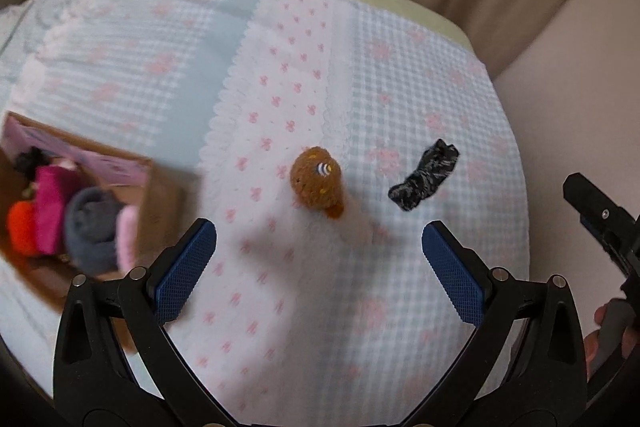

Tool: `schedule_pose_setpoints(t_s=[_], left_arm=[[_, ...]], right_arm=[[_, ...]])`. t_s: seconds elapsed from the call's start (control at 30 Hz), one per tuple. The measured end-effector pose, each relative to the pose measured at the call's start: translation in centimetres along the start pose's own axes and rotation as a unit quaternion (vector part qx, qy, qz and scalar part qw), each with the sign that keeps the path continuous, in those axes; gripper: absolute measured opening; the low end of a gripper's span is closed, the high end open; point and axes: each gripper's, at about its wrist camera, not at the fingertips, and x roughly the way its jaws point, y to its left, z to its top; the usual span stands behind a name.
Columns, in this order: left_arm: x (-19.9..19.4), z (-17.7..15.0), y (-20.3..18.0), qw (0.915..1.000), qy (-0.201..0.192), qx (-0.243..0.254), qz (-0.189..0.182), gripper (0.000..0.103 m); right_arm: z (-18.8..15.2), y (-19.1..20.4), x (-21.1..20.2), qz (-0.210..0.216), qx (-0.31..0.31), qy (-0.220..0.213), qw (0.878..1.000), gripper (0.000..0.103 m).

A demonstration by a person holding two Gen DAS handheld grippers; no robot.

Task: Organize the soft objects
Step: 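Grasp the brown plush toy with the left tool while the right tool grasps the black sock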

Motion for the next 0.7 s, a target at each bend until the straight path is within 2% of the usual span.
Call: schedule_pose_setpoints(t_s=[0.33,0.43,0.57,0.7], left_arm=[[11.0,0.8,0.0,0.9998,0.006,0.017,-0.001,0.095],[12.8,0.6,0.2,0.9998,0.012,0.012,-0.003,0.092],[14.9,0.2,0.2,0.9997,0.020,0.016,0.001,0.082],[15.6,0.2,0.7,0.9999,0.008,0.006,-0.003,0.079]], right_arm=[[-0.6,-1.4,11.9,-0.002,0.026,0.040,0.999,0.093],[-1.2,-1.7,14.8,-0.006,0.040,0.052,0.998,0.091],[-1.9,-2.0,17.8,-0.006,0.053,0.066,0.996,0.086],[-2.4,-1.6,19.8,-0.008,0.050,0.071,0.996,0.082]])
